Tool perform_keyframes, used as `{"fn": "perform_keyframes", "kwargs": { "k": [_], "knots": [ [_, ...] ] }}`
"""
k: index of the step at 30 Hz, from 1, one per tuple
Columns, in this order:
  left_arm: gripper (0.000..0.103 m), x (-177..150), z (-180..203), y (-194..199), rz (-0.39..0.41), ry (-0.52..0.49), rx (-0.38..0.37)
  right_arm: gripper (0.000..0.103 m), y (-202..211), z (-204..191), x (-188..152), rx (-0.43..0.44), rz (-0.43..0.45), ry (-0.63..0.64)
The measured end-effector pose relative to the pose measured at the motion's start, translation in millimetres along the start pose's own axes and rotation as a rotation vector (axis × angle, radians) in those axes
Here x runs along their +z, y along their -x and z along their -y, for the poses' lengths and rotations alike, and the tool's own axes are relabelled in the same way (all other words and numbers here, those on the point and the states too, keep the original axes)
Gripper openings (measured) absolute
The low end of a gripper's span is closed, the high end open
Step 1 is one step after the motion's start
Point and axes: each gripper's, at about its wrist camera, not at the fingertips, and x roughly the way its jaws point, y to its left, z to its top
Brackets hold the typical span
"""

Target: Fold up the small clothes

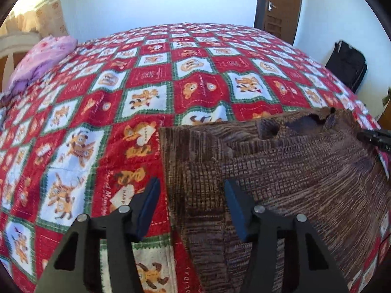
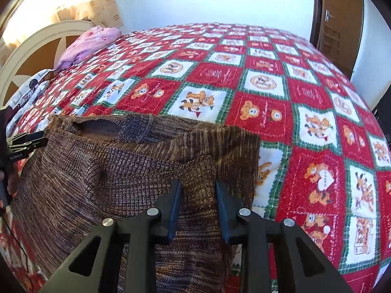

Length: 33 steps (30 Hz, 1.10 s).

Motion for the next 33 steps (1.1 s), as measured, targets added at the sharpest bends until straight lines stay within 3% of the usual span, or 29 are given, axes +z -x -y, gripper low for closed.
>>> {"fn": "perform_keyframes", "kwargs": {
  "k": [3, 5, 9, 12, 13, 14, 15, 17, 24, 27, 30, 33],
  "knots": [
    [0.053, -0.8, 3.2, 1.6, 0.021, -0.005, 0.009, 0.023, 2.4, -0.7, 0.2, -0.006, 0.013, 0.005],
    [0.040, -0.6, 8.2, 2.6, 0.030, -0.031, 0.019, 0.022, 1.5, -0.8, -0.1, -0.018, 0.009, 0.011],
    [0.040, -0.7, 19.8, 5.4, 0.054, -0.097, 0.091, 0.022, -1.5, -0.5, 0.8, -0.002, -0.013, 0.001],
    [0.040, -0.1, 24.6, 0.8, 0.031, -0.128, 0.065, 0.022, -2.2, -0.8, 0.9, -0.005, -0.004, 0.002],
    [0.034, 0.0, 26.1, -1.3, 0.019, -0.137, 0.065, 0.022, -2.2, -1.4, 0.7, -0.005, -0.002, 0.004],
    [0.022, -0.2, 27.2, -3.3, 0.003, -0.141, 0.050, 0.012, -1.9, -2.9, 0.4, -0.005, 0.000, 0.009],
    [0.017, -0.2, 27.7, -3.0, 0.003, -0.140, 0.040, 0.008, -0.1, -5.9, 0.1, -0.014, 0.006, 0.026],
    [0.007, 0.7, 31.2, 2.8, 0.029, -0.160, 0.064, 0.007, 8.0, -8.6, 0.9, -0.033, 0.042, 0.043],
    [0.003, 19.0, 11.4, 42.2, 0.187, -0.067, 0.056, 0.004, 41.4, 7.5, 15.5, -0.067, 0.182, -0.019],
    [0.003, 26.8, -1.0, 45.1, 0.215, -0.019, 0.064, 0.003, 43.1, 14.7, 21.0, -0.094, 0.206, -0.053],
    [0.003, 25.5, -6.1, 30.5, 0.175, 0.004, 0.055, 0.003, 33.4, 16.6, 22.9, -0.092, 0.188, -0.076],
    [0.007, 15.4, 2.0, 17.8, 0.111, -0.009, -0.001, 0.004, 24.2, 12.0, 17.8, -0.083, 0.166, -0.060]
  ]
}}
